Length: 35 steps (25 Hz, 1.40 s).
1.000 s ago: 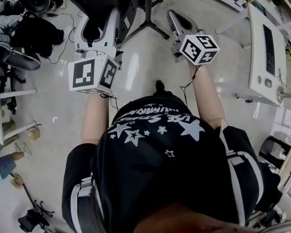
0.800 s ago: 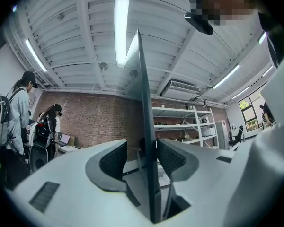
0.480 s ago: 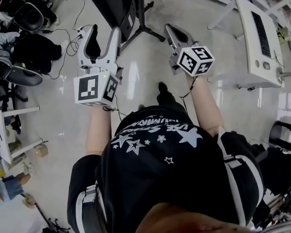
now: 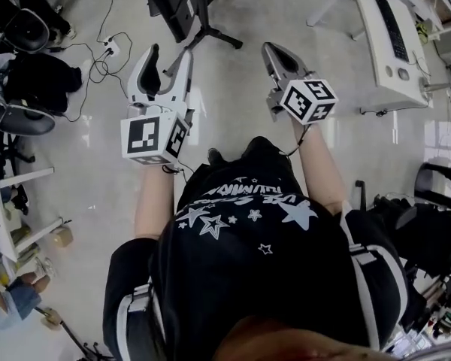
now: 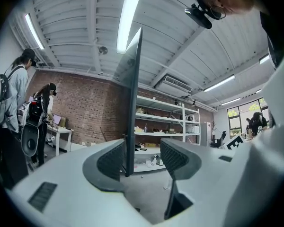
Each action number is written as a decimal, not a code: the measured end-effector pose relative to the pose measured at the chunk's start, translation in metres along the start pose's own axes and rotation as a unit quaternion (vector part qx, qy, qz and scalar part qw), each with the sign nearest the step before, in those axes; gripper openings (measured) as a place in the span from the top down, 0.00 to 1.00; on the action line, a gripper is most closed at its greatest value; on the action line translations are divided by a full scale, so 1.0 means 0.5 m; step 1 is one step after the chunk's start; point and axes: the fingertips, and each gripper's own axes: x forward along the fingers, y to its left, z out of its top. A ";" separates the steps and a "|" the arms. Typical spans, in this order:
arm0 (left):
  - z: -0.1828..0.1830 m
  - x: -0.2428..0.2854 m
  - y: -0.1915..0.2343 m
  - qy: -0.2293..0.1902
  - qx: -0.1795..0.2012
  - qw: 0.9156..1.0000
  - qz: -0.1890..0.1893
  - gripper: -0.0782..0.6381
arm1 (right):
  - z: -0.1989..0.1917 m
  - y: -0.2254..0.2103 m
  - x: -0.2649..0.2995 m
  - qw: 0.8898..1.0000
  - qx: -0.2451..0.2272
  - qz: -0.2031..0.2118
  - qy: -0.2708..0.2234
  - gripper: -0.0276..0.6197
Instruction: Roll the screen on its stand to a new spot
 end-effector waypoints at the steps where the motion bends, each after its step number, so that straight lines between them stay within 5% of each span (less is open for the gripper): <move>1: 0.003 -0.007 -0.004 -0.004 0.002 1.000 0.006 0.56 | 0.005 -0.001 -0.008 1.000 0.000 0.000 -0.004 0.95; 6: 0.028 -0.041 -0.005 -0.031 -0.017 0.999 0.039 0.56 | 0.023 0.005 -0.033 1.000 -0.006 0.015 -0.008 0.95; 13: 0.020 -0.061 -0.095 -0.017 -0.016 0.999 0.036 0.57 | 0.030 -0.029 -0.106 1.000 -0.006 0.026 0.001 0.95; 35: 0.011 -0.189 -0.239 -0.009 0.015 0.996 0.092 0.88 | 0.013 -0.014 -0.280 0.997 -0.024 0.073 0.004 0.95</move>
